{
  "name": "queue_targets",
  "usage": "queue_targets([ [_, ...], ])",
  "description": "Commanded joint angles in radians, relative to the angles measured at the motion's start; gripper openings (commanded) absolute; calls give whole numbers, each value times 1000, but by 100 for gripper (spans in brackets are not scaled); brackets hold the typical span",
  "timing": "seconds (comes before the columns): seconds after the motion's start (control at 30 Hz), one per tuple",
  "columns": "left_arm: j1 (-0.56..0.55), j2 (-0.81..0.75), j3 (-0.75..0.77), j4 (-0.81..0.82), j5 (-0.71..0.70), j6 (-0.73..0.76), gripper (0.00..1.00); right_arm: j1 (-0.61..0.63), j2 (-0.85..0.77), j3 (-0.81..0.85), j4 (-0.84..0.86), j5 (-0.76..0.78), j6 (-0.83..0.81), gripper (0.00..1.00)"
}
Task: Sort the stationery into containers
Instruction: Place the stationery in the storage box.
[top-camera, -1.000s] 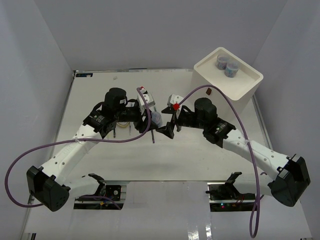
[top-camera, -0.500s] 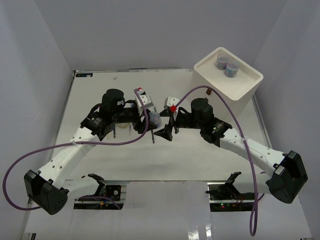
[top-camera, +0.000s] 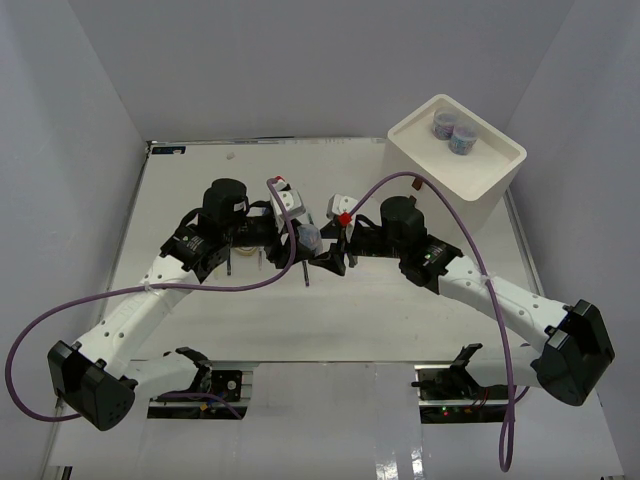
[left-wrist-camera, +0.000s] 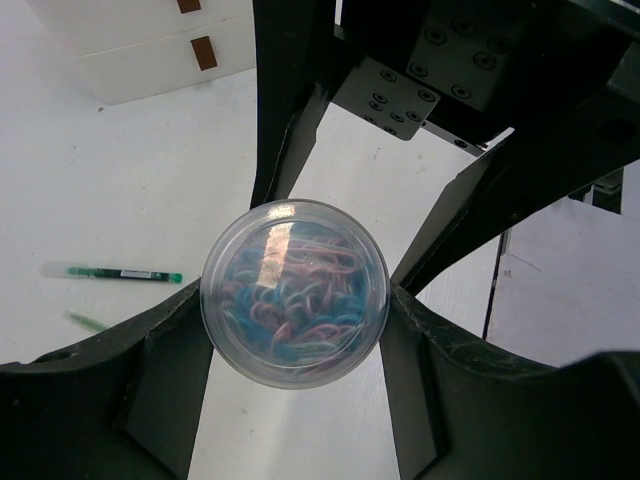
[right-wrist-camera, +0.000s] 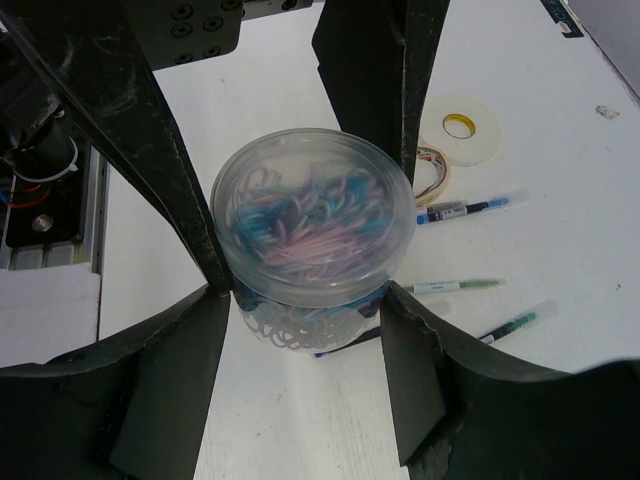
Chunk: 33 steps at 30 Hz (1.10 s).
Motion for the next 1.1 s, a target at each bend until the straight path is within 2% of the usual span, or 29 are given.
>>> queue_targets([
  [0.0, -7, -42, 3, 30, 47, 9, 55, 3, 6, 7, 74, 32, 8, 53],
  [0.07, -7, -45, 1, 30, 38, 7, 61, 4, 0, -6, 77, 44, 11, 48],
  [0.1, -7, -47, -1, 33, 35, 7, 68, 4, -4, -18, 80, 51, 13, 44],
  [0.23, -5, -51, -1, 36, 33, 3, 74, 3, -17, -49, 90, 89, 17, 36],
  [0.3, -5, -53, -2, 37, 30, 1, 81, 1, -25, -62, 94, 106, 20, 33],
  [0.57, -5, -76, -7, 47, 18, 2, 84, -12, -40, -101, 108, 141, 24, 21],
  [0.7, -5, -96, -17, 75, -44, -19, 90, -23, -65, -121, 122, 202, 31, 21],
  [0.83, -5, -131, -57, 158, -230, -79, 97, -63, -103, -130, 125, 301, 36, 21],
  [0.87, -5, -148, -66, 193, -327, -103, 98, -72, -123, -128, 125, 340, 37, 21],
  [0.93, -5, -165, -100, 230, -433, -131, 98, -97, -155, -128, 126, 393, 36, 21],
  [1.0, -2, -188, -123, 272, -590, -166, 98, -118, -177, -121, 129, 501, 36, 21],
  [1.07, 7, -199, -157, 299, -691, -194, 98, -163, -203, -110, 130, 628, 34, 22],
])
